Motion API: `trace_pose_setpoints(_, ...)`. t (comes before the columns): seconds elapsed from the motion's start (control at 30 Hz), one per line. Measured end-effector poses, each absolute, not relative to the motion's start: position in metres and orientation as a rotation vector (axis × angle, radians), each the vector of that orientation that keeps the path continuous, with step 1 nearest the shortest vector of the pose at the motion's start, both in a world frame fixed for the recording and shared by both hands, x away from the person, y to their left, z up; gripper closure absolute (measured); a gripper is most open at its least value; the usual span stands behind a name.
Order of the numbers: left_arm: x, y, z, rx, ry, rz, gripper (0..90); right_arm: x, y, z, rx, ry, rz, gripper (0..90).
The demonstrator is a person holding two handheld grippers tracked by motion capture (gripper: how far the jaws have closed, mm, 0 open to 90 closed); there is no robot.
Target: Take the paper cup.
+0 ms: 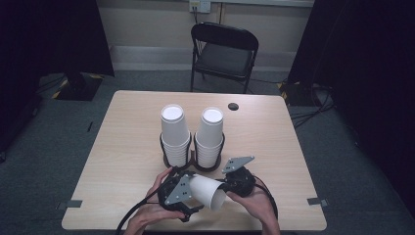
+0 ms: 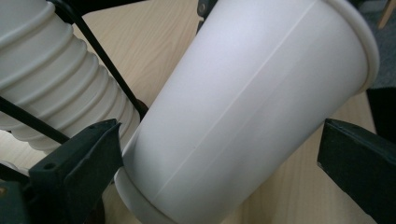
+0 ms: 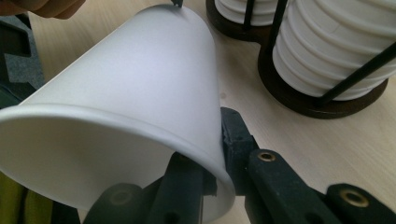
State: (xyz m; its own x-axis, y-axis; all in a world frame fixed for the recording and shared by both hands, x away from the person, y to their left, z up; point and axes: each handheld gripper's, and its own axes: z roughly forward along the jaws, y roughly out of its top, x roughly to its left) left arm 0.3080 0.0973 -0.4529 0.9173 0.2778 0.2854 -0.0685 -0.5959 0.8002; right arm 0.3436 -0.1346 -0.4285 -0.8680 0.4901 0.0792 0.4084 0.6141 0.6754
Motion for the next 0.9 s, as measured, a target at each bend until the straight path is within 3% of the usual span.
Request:
trace_pose_setpoints(0.37, 0.307, 0.076, -0.46, 2.189, 0.145, 0.566, 1.0, 0.347, -0.133, -0.425, 0.814, 2.691, 1.172, 88.2)
trace_pose_setpoints(0.9, 0.304, 0.07, -0.459, 2.105, 0.137, 0.529, 4.1, 0.353, -0.124, -0.428, 0.934, 2.722, 1.19, 86.0)
